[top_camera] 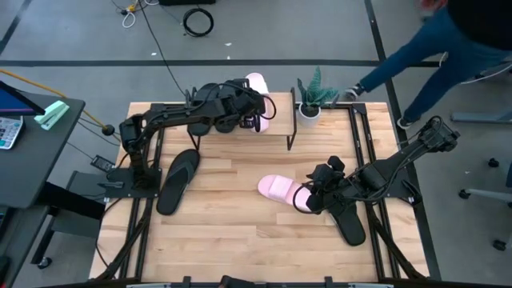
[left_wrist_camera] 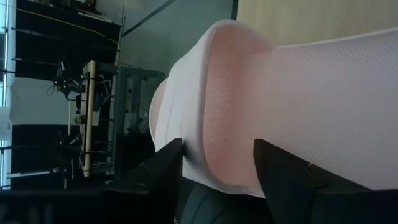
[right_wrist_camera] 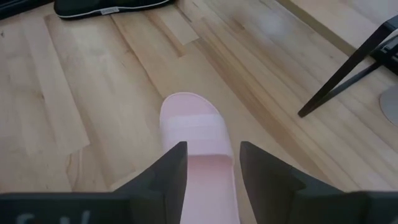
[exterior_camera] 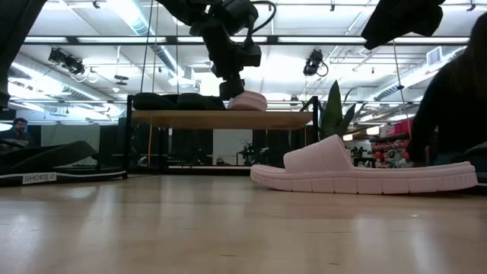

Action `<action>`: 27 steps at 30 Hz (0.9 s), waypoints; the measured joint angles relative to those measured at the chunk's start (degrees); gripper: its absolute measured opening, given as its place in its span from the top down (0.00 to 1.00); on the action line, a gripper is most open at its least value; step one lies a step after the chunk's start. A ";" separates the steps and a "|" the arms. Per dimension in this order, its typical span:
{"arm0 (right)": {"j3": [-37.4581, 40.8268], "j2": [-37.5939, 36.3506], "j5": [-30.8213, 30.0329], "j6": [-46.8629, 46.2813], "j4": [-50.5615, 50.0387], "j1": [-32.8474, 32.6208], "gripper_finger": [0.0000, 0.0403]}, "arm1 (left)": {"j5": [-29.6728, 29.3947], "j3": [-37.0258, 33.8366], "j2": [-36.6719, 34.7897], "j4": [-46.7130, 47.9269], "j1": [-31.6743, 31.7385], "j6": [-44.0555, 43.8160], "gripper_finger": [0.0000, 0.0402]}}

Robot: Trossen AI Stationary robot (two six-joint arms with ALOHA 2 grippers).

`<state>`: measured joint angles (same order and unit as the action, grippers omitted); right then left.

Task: Pick and place slides into the shelf
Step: Adjust the pink slides on the shelf

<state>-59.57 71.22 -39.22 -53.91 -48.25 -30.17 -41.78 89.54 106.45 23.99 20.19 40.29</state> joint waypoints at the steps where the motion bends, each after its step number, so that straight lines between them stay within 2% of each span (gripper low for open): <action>1: 0.00 0.00 0.02 0.00 -0.02 0.00 0.62 | -0.09 0.00 0.00 -0.02 -0.24 -0.17 0.50; 6: 0.00 0.00 0.02 0.07 -0.06 0.00 0.62 | -2.48 1.65 0.00 1.71 -2.17 -0.12 0.51; 16: 0.00 0.00 0.02 0.09 -0.09 0.00 0.62 | -2.34 8.26 -0.07 4.80 -4.91 -0.25 0.53; 19: 0.00 0.00 0.02 0.09 -0.09 0.00 0.62 | -0.16 8.35 -0.07 5.47 -4.52 -0.36 0.54; 23: 0.00 0.00 0.04 0.09 -0.11 0.00 0.62 | 5.66 8.37 0.43 5.99 -3.24 -0.58 0.55; 27: 0.00 0.00 0.04 0.09 -0.17 0.00 0.62 | 7.64 8.39 0.39 5.29 -1.31 -1.46 0.56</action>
<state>-59.57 71.22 -39.18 -53.82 -48.42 -30.17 -34.14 97.93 106.85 29.27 18.87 38.82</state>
